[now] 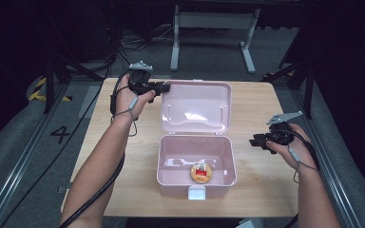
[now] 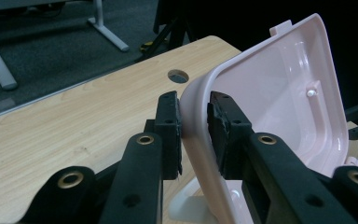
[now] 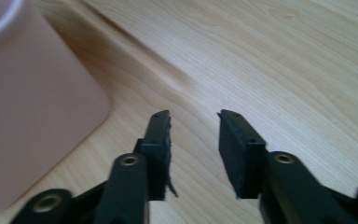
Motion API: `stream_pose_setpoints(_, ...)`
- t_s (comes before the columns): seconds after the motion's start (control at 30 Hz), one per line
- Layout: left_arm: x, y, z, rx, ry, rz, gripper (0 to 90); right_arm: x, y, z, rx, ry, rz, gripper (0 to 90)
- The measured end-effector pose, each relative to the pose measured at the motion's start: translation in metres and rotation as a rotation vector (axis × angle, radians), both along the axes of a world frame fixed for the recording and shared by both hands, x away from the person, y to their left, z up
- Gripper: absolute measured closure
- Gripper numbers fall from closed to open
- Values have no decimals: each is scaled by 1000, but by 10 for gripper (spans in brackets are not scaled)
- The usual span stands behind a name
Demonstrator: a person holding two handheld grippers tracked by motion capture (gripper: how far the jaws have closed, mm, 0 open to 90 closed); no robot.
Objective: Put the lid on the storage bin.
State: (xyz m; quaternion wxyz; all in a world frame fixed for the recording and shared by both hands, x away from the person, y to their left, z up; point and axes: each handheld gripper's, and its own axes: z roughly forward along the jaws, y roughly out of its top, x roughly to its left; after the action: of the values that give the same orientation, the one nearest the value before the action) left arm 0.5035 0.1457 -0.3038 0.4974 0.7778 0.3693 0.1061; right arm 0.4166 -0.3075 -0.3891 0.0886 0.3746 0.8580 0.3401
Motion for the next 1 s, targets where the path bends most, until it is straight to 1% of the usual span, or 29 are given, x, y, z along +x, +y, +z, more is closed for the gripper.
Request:
stream_pose_setpoints(0.03,0,0,0,0,0,0,747,0,0,0,0,0,0,693)
stream_pose_setpoints(0.07,-2,2,2,5,-14,-9,747,-1,0,1,12,3,9,708)
stream_pose_setpoints(0.1,-3,2,2,-8,-18,-10,750,-2,1,3,20,9,22,727)
stream_pose_setpoints(0.2,-9,3,6,-17,-32,-12,752,-2,2,4,16,6,37,736)
stream_pose_setpoints(0.27,-13,4,9,-9,-53,-22,754,-3,3,4,18,7,45,739)
stream_pose_setpoints(0.3,-16,3,10,-16,-53,-21,755,-3,3,5,20,6,48,739)
stream_pose_setpoints(0.33,-17,4,12,-12,-63,-28,755,-3,4,5,24,9,48,739)
stream_pose_setpoints(0.43,-22,5,16,-17,-70,-37,757,-4,4,6,24,9,52,740)
stream_pose_setpoints(0.47,-24,5,18,-14,-78,-45,757,-4,4,6,26,8,53,740)
stream_pose_setpoints(0.6,-30,7,23,2,-90,-62,756,-4,4,7,37,13,61,739)
stream_pose_setpoints(0.67,-33,7,25,-3,-89,-68,755,-4,4,6,36,15,62,737)
stream_pose_setpoints(0.8,-39,8,29,16,-110,-80,752,-4,4,7,44,21,64,735)
stream_pose_setpoints(0.83,-42,8,29,9,-109,-82,750,-4,4,7,46,22,65,734)
stream_pose_setpoints(0.9,-43,8,31,15,-120,-88,746,-4,4,7,49,23,67,732)
stream_pose_setpoints(0.93,-45,8,31,14,-113,-91,744,-4,4,7,50,25,68,729)
stream_pose_setpoints(0.97,-46,8,32,11,-119,-93,742,-5,5,7,52,26,69,726)
stream_pose_setpoints(1.0,-47,8,32,7,-116,-96,739,-5,5,7,55,27,70,718)
